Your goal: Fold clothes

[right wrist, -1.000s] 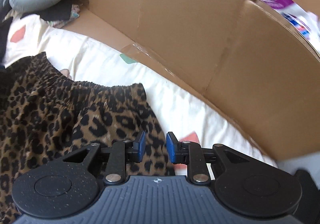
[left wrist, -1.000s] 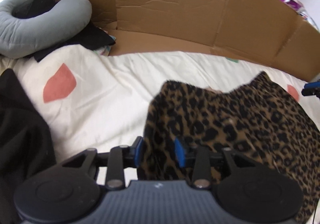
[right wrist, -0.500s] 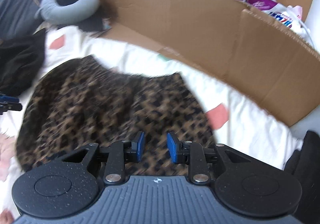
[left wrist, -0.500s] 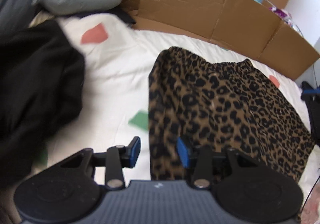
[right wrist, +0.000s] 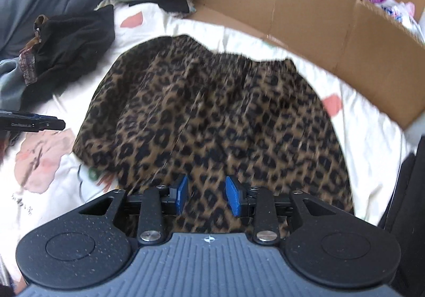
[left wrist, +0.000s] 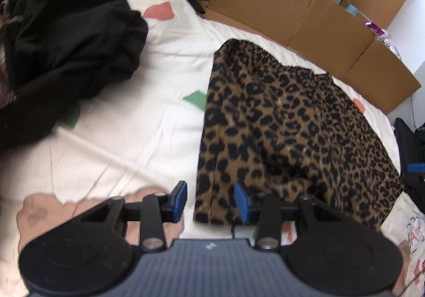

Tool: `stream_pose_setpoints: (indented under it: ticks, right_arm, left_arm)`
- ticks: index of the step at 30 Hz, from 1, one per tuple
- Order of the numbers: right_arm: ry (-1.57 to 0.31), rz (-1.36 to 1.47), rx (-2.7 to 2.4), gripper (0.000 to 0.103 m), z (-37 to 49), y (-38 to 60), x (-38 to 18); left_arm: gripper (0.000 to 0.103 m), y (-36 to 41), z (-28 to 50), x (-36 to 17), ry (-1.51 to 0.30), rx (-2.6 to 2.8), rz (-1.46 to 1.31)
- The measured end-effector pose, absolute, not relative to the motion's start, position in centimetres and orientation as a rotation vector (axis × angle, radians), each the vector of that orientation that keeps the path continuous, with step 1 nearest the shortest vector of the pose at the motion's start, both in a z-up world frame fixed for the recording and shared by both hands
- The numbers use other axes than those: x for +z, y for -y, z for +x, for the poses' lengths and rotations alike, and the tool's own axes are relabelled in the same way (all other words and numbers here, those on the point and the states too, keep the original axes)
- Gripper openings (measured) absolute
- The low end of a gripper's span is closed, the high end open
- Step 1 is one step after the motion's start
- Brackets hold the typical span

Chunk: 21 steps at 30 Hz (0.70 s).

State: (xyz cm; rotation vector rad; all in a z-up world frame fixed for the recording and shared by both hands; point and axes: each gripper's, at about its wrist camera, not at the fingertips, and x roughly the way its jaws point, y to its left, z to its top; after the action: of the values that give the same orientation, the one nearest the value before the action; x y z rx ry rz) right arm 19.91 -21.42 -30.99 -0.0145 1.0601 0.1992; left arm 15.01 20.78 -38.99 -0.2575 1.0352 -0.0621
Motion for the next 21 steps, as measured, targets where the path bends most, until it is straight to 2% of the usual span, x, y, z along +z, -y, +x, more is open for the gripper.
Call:
stream_pose_setpoints:
  ticks: [5,9,21]
  right_arm:
    - [-1.090,0.071,0.194,0.039,17.9,21.2,-32.3]
    - [-1.107,0.125,0.221,0.050,17.5,20.2,-33.1]
    - [-1.165,0.065,0.271,0.051,18.4,17.4,-36.2]
  left_arm:
    - [0.041,-21.1,13.3,-40.6,-1.046,-0.020,-0.280]
    - [0.040,-21.2,12.9,-41.6,-1.038,0.000,-0.316]
    - [0.040,-19.8,14.0,-44.4,-1.039,-0.055,-0.201]
